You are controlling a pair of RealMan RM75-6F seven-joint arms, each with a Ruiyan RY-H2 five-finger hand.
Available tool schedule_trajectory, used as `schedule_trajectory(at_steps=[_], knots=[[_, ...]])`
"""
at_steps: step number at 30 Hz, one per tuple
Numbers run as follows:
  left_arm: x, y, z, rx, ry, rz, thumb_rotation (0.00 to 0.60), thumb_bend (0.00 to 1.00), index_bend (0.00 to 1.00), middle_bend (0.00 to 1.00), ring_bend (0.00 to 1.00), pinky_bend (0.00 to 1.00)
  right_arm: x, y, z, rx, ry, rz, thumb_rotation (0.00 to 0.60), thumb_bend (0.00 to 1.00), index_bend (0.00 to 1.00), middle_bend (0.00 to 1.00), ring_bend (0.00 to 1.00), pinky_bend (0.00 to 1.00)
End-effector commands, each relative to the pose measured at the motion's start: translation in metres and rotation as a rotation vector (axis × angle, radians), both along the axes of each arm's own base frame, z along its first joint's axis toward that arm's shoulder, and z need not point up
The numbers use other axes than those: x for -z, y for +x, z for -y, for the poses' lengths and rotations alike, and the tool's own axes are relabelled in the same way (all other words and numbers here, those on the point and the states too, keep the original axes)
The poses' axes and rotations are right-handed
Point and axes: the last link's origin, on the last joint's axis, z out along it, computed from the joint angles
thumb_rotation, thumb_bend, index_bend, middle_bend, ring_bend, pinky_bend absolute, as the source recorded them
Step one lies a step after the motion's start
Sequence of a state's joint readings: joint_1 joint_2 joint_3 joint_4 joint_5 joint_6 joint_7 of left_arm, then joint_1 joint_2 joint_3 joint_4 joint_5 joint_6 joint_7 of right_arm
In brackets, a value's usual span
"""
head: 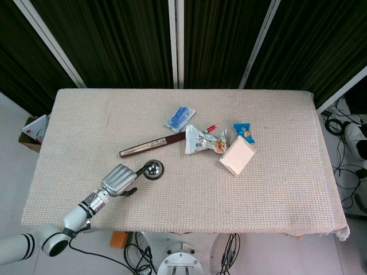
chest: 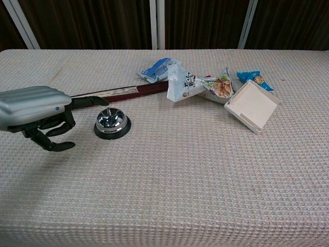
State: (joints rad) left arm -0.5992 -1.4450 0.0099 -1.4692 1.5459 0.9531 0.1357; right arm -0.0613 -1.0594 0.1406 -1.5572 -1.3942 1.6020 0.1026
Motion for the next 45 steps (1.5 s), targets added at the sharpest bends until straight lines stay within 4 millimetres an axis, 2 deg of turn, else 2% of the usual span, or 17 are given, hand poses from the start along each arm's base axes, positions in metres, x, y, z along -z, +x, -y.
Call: schedule_trajectory(at_steps=[1,24,33,41,45], knots=[[-0.001,0.0,0.001,-0.001,0.0,-0.004,0.6,0.33,0.01,0.83,0.82,0.83,0.001,0.0,0.0,-0.001,0.002,0.001,0.6,0.18,0.0,0.0,0.0,0.0],[0.002,0.0,-0.001,-0.001,-0.005,-0.004,0.6,0.33,0.01,0.83,0.82,0.83,0.004,0.0,0.003,-0.001,0.013,-0.003,0.6,0.18,0.0,0.0,0.0,0.0],[0.009,-0.009,-0.001,-0.032,-0.034,-0.059,0.6,0.33,0.01,0.83,0.82,0.83,0.005,-0.002,0.002,0.006,0.016,0.0,0.6,0.18,0.0,0.0,0.0,0.0],[0.0,0.003,0.001,0.015,0.022,0.017,0.6,0.33,0.01,0.83,0.82,0.83,0.006,-0.003,0.003,0.007,0.016,0.003,0.6,0.18,0.0,0.0,0.0,0.0],[0.002,0.0,0.002,0.016,0.013,0.01,0.6,0.33,0.01,0.83,0.82,0.83,0.007,-0.003,0.003,0.01,0.02,0.003,0.6,0.18,0.0,0.0,0.0,0.0]])
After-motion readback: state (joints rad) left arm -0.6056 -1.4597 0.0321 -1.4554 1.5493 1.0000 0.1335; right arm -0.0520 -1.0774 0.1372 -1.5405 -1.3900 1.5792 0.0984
